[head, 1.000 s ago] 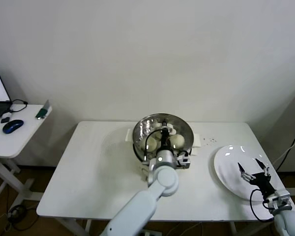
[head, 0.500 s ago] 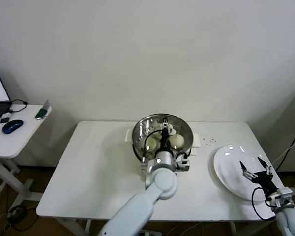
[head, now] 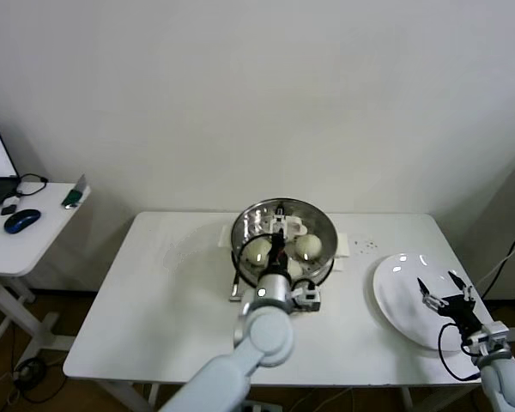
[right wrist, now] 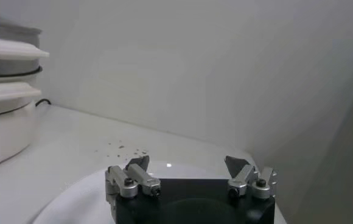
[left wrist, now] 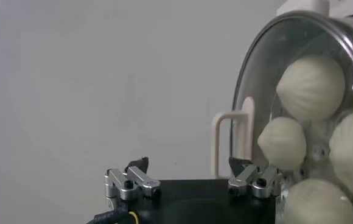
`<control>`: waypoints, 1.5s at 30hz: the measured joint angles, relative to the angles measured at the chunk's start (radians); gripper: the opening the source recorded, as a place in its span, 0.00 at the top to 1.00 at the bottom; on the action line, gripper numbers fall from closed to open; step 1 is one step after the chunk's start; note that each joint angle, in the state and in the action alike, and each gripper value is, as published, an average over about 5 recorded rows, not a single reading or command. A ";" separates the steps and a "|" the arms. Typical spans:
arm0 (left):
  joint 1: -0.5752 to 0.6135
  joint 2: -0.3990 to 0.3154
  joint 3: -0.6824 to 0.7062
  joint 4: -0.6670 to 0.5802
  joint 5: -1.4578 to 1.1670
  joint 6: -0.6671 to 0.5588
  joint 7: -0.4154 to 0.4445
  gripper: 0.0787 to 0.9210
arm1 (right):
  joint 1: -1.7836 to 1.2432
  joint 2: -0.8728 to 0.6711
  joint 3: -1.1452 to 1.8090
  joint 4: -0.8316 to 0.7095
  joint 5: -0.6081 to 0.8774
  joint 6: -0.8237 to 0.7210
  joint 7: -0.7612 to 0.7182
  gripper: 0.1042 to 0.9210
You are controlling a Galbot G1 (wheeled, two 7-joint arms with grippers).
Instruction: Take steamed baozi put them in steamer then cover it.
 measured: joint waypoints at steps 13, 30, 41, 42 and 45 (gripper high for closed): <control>0.167 0.138 -0.196 -0.215 -0.241 0.001 -0.165 0.12 | -0.001 0.001 -0.006 0.016 -0.002 -0.004 0.001 0.12; 0.428 0.132 -0.659 -0.202 -1.203 -0.443 -0.429 0.12 | -0.033 0.006 0.008 0.070 0.019 -0.002 -0.007 0.12; 0.488 0.081 -0.771 -0.120 -1.434 -0.658 -0.428 0.12 | -0.054 0.010 0.004 0.129 0.057 0.000 -0.002 0.12; 0.493 0.078 -0.778 -0.116 -1.441 -0.668 -0.426 0.12 | -0.054 0.011 0.003 0.132 0.060 0.000 -0.002 0.12; 0.504 0.069 -0.797 -0.107 -1.458 -0.692 -0.416 0.12 | -0.054 0.015 0.000 0.138 0.068 0.000 -0.002 0.12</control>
